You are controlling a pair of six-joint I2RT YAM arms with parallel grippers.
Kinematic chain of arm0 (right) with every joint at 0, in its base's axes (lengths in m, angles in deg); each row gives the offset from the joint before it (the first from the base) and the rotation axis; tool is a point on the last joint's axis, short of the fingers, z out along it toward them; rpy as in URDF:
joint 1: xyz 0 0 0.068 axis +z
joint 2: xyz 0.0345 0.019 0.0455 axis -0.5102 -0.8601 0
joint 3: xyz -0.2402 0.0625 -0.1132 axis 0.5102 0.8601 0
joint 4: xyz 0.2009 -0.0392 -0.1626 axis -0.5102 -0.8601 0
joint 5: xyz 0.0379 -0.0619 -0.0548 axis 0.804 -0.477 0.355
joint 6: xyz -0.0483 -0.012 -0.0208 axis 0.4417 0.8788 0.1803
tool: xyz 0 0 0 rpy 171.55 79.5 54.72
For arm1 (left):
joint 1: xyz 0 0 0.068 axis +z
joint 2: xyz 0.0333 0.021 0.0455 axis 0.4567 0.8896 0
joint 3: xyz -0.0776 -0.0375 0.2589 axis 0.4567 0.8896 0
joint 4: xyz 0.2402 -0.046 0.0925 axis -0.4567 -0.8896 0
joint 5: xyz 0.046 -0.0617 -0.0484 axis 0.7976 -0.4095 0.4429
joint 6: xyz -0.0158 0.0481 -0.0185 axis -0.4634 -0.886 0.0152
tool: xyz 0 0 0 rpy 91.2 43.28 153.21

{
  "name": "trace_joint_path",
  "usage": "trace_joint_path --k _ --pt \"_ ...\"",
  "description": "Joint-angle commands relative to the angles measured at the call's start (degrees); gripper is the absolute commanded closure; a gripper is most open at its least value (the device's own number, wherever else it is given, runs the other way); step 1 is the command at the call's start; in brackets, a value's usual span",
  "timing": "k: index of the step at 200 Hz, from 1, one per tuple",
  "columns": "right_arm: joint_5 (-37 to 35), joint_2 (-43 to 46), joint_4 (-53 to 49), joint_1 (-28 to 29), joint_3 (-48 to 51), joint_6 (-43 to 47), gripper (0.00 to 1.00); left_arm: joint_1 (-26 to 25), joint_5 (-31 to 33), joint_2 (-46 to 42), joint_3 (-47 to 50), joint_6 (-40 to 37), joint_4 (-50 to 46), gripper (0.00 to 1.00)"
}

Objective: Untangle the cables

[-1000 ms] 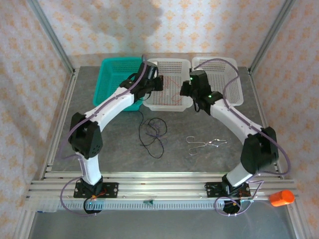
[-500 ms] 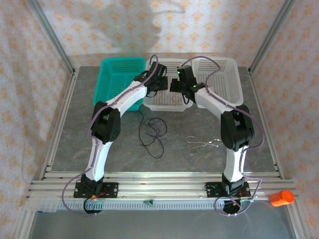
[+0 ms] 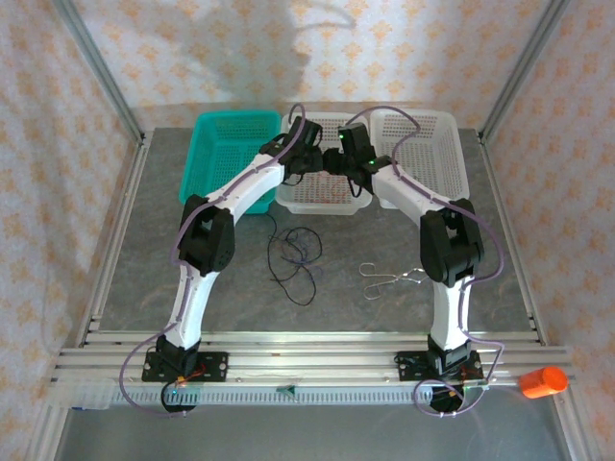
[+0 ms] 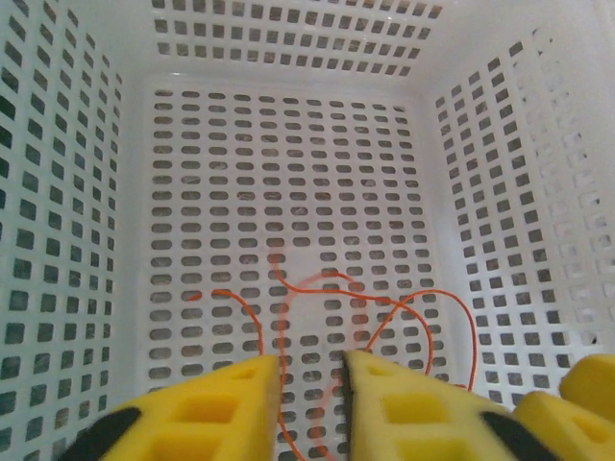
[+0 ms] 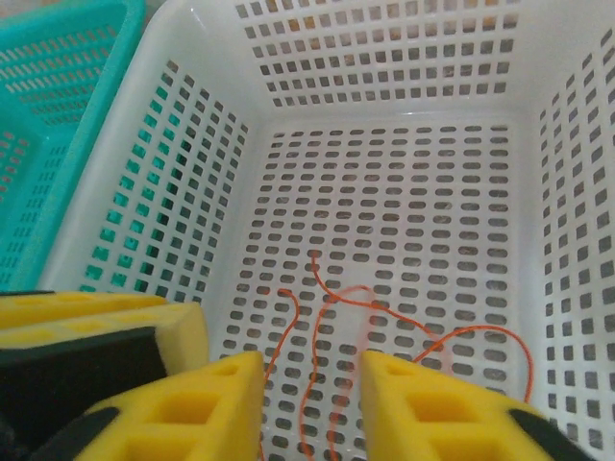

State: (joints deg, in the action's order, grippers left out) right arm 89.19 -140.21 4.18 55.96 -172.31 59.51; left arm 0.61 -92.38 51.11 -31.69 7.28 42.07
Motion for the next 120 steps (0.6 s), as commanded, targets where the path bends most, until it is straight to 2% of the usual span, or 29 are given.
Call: trace_joint_path --k 1,37,84,120 --pt "-0.4 2.7 0.6 -0.4 0.4 0.3 0.62 0.4 0.9 -3.0 0.0 0.3 -0.3 0.63" --pt "-0.3 7.4 2.5 -0.4 3.5 0.9 0.51 0.4 0.3 -7.1 2.2 0.7 0.3 0.51" --pt "3.5 17.2 8.8 -0.4 13.8 2.0 0.53 0.0 -2.9 -18.1 13.3 1.5 5.3 0.47" --pt "8.5 24.8 11.9 0.3 22.4 3.4 0.53 -1.2 -2.5 -29.8 27.0 2.1 10.0 0.46"
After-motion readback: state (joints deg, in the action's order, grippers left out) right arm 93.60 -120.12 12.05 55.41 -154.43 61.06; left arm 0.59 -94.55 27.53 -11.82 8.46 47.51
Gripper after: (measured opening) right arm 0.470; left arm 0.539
